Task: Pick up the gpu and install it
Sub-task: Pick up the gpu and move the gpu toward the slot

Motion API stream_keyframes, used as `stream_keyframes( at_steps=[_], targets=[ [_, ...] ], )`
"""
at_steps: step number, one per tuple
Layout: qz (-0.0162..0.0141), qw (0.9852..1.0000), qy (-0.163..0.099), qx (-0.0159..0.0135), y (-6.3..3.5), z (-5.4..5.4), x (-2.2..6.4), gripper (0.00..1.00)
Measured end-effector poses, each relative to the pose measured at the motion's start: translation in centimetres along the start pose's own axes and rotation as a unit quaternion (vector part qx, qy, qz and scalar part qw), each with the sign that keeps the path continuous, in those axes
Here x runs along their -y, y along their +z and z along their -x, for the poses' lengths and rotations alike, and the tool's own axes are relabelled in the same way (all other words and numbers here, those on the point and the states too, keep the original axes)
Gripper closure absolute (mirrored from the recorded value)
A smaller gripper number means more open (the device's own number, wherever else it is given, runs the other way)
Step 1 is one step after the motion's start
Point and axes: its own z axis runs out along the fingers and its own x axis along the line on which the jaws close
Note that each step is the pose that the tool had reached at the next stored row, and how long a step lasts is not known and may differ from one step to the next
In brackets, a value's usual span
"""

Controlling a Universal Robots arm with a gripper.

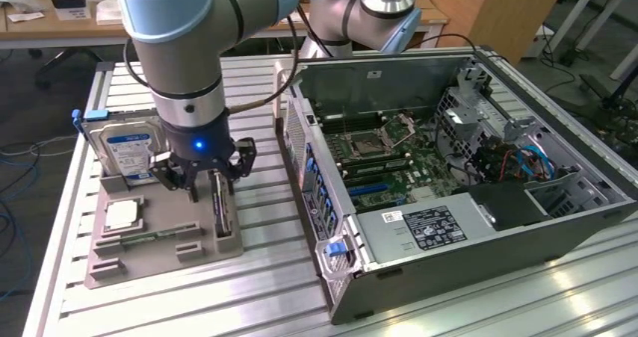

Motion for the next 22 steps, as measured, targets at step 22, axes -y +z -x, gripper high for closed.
stream_keyframes(
  at_steps=[22],
  targets=[
    [-0.0003,1.0,0.004,0.0001,1.33,0.3,0.15,0.49]
  ],
)
